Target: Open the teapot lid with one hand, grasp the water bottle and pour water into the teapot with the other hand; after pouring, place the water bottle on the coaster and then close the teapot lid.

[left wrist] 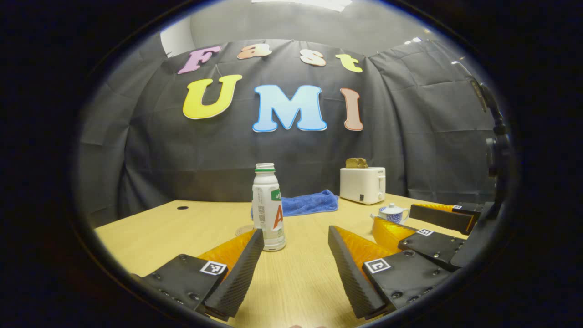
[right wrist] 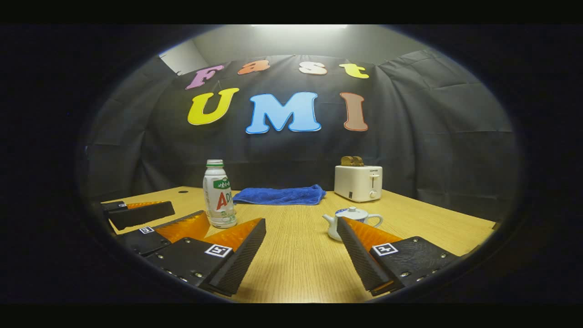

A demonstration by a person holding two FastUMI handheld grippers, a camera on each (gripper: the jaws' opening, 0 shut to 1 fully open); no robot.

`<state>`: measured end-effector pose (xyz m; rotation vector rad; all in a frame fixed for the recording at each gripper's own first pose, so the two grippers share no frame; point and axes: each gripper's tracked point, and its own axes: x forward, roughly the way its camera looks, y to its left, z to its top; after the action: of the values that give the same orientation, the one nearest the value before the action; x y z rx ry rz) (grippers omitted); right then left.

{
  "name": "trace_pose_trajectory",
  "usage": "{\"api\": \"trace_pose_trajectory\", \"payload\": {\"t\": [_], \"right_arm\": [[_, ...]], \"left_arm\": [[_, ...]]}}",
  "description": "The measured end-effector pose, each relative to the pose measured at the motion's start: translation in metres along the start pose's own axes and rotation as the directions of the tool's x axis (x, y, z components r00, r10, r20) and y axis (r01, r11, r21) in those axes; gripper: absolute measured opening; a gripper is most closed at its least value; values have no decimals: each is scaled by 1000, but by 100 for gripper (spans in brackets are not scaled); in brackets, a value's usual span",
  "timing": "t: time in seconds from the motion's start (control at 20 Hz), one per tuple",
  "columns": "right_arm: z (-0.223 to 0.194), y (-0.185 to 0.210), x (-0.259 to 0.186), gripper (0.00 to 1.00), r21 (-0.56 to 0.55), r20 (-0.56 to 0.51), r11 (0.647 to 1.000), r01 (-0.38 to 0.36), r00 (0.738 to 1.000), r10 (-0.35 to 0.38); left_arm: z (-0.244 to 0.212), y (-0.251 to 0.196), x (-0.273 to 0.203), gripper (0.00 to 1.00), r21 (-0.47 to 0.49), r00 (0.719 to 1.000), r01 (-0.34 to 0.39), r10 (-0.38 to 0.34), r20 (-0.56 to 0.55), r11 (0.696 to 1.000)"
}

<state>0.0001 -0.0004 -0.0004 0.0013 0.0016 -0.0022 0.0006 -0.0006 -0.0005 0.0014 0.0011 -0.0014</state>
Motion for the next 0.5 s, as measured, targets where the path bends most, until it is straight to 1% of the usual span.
{"api": "trace_pose_trajectory", "payload": {"t": [0.05,0.1,0.2,0.25,0.35,0.4,0.5], "right_arm": [[-1,-1,0,96,0,-1,1000,6,1000,-6],[0,-3,0,96,3,-1,1000,23,1000,-23],[0,-10,2,96,5,-7,997,80,997,-80],[2,-8,0,96,6,-1,997,71,997,-71],[0,-1,0,96,3,3,1000,20,1000,-20],[0,-1,0,96,2,4,1000,12,1000,-12],[1,-1,0,96,5,3,1000,9,1000,-9]], "left_arm": [[0,2,-1,100,-1,1000,-8,8,-2,1000],[2,8,-1,100,1,999,-53,53,7,999],[0,21,-3,100,2,991,-134,134,-3,991],[0,24,-4,100,2,988,-154,154,0,988],[-1,24,-2,100,2,988,-156,156,-1,988],[-1,23,-2,94,3,988,-153,153,-4,988],[0,21,0,94,1,990,-141,141,-7,990]]}}
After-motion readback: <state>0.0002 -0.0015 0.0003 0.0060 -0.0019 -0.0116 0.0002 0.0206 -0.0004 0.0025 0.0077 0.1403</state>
